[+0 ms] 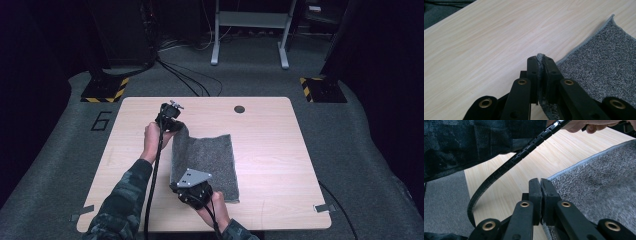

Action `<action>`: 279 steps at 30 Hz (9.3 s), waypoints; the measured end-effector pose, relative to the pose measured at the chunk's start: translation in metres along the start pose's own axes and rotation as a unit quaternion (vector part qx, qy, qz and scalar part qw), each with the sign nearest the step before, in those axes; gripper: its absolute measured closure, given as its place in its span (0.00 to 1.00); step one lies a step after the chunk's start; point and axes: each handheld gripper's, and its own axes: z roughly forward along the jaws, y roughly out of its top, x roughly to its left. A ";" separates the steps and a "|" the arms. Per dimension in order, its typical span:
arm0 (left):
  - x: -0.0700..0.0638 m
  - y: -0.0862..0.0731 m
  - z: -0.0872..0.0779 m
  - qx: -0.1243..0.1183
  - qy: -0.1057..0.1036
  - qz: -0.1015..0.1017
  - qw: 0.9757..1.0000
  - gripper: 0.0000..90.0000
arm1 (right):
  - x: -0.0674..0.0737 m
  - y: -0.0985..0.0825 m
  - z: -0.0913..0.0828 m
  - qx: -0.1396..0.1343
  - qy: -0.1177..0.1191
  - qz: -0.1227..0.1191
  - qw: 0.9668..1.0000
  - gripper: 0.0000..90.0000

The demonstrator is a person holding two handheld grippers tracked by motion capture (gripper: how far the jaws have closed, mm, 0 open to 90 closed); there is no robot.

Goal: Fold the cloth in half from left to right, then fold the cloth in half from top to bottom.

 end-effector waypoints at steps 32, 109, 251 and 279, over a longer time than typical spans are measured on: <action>-0.041 0.033 0.033 0.008 -0.026 0.025 0.999 0.92 | -0.025 -0.030 -0.037 0.011 -0.041 0.040 0.998 0.97; -0.059 -0.030 0.049 0.024 -0.053 -0.001 0.998 0.24 | -0.085 -0.124 -0.101 0.108 -0.176 0.161 0.965 0.64; -0.036 -0.002 0.061 -0.069 -0.051 -0.024 0.996 0.94 | -0.274 -0.031 0.021 0.075 -0.196 0.165 0.964 0.95; -0.021 0.023 0.031 -0.123 -0.050 -0.004 0.991 0.93 | -0.277 0.007 -0.005 0.027 -0.199 0.121 0.972 0.95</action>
